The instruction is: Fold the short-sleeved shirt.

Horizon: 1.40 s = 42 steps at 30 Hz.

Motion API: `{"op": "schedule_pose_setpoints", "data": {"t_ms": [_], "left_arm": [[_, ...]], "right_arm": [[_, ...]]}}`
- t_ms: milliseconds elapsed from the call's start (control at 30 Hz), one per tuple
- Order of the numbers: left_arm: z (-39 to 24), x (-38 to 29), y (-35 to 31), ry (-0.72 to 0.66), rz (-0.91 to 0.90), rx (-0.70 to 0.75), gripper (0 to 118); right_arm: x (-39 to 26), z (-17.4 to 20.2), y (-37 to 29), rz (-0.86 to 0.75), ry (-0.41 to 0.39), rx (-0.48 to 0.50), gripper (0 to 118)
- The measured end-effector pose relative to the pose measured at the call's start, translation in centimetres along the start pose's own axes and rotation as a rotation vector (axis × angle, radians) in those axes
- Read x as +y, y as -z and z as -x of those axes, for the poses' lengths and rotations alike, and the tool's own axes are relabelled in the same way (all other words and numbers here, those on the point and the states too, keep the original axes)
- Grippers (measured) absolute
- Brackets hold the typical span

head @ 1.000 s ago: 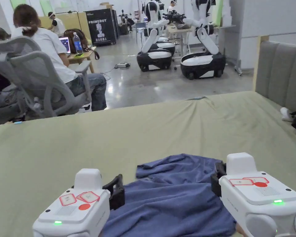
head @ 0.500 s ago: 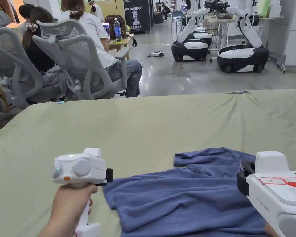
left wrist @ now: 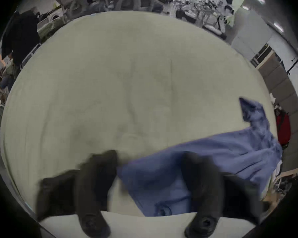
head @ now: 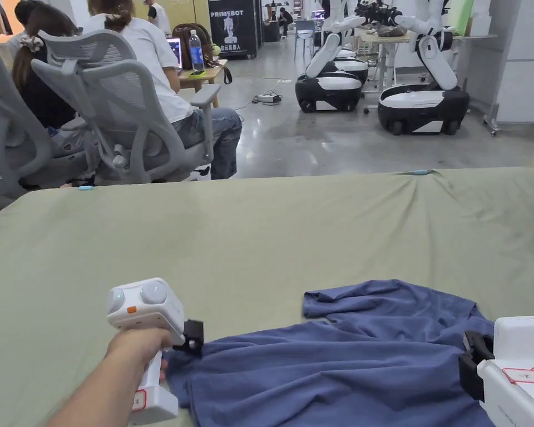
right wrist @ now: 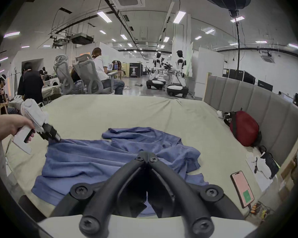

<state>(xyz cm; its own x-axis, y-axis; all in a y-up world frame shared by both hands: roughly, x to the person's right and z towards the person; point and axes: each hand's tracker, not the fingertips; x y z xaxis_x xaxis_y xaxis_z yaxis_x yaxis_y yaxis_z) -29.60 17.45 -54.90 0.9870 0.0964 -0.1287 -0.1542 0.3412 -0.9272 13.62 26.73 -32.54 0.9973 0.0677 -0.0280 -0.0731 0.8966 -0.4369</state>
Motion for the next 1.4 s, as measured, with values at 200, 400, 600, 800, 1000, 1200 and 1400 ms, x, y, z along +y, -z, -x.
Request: {"op": "schedule_pose_setpoints", "data": {"t_ms": [200,400,600,800,1000,1200,1400], "left_arm": [[-1.0,-0.4,-1.5,0.106,-0.06,0.027,1],[0.0,-3.2,-6.8,0.113,-0.316,-0.075,1],[-0.6,-5.6,-8.9,0.143,-0.381,-0.097,1],[-0.8,-4.8,-9.0,0.141,-0.389,-0.124,1],[-1.5,-4.1,-9.0,0.151,-0.395,-0.136,1],[-1.5,-4.1,-8.1,0.215,-0.391,-0.073,1],[-1.3,-3.7,-11.4,0.319,-0.504,0.065,0]], "right_arm": [[0.7,-2.4,0.9,0.027,0.014,-0.03,0],[0.7,-9.6,4.8,0.12,-0.006,-0.087,0],[-3.0,-16.1,12.1,0.335,-0.071,-0.109,0],[-4.7,-18.0,17.4,0.427,-0.051,-0.018,118],[-5.6,-16.9,22.0,0.5,-0.139,-0.012,109],[-3.6,-18.0,19.2,0.486,-0.06,0.129,7],[3.9,-17.4,13.0,0.341,-0.021,0.151,7]]}}
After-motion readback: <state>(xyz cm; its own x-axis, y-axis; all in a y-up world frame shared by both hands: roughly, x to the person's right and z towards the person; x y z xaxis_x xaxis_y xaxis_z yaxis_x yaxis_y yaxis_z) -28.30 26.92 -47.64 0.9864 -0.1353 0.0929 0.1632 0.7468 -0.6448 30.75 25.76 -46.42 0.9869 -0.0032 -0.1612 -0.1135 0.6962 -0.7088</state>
